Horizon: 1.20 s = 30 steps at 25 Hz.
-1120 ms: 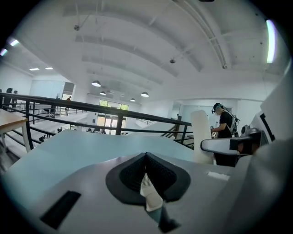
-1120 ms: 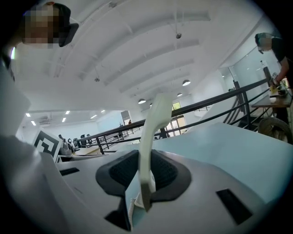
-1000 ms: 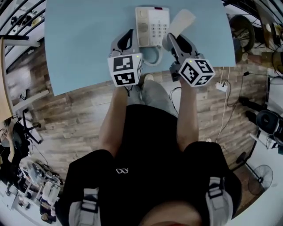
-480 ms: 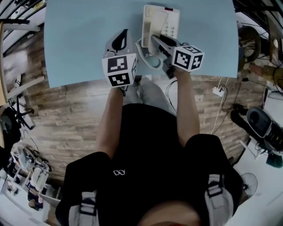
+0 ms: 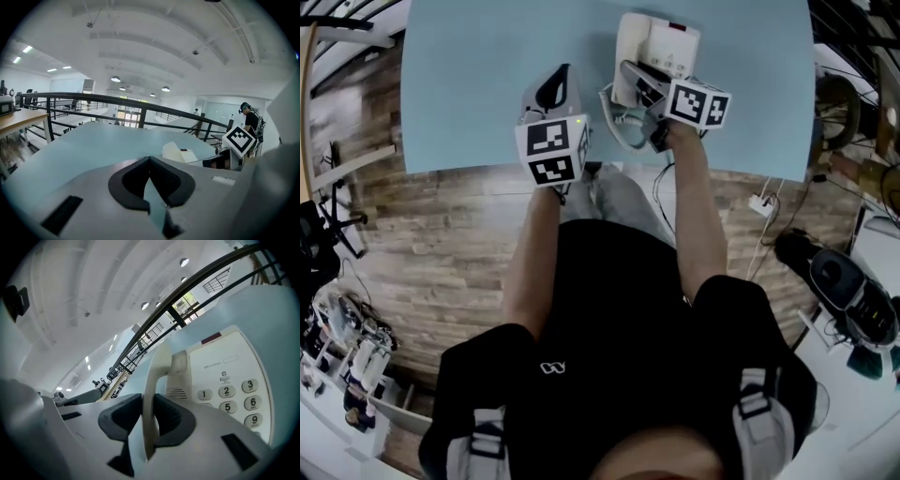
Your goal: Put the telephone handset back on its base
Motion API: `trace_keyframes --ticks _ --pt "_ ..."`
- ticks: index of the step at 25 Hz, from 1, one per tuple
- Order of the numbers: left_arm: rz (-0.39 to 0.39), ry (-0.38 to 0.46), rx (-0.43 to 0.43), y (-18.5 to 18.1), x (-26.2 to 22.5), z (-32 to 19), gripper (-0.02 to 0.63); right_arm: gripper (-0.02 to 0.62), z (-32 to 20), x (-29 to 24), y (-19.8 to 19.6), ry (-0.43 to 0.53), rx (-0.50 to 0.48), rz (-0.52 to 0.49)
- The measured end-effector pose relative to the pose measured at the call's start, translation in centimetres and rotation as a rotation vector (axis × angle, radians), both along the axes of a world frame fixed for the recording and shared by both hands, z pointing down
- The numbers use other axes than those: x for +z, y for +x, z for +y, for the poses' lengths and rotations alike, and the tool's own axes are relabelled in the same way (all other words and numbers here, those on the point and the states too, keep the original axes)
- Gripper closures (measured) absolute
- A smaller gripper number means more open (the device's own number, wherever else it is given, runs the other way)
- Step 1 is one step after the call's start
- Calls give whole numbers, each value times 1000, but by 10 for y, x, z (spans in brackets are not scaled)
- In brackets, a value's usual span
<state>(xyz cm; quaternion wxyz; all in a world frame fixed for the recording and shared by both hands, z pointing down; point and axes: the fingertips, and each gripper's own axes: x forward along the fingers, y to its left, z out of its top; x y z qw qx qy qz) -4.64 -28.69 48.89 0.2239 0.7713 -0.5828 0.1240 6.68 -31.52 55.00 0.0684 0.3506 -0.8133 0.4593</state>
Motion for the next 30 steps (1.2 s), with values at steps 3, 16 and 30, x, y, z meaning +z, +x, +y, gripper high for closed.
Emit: trace_keyframes --ticks 3,16,30 --pt "5 0 -2 -3 -2 -3 606 517 -4 4 -2 -28 26 -33" --pt "7 -3 3 -1 1 -4 606 515 -8 7 4 -64 89 -119" --pt "18 -6 16 2 1 -3 606 480 -9 7 22 -1 154 8"
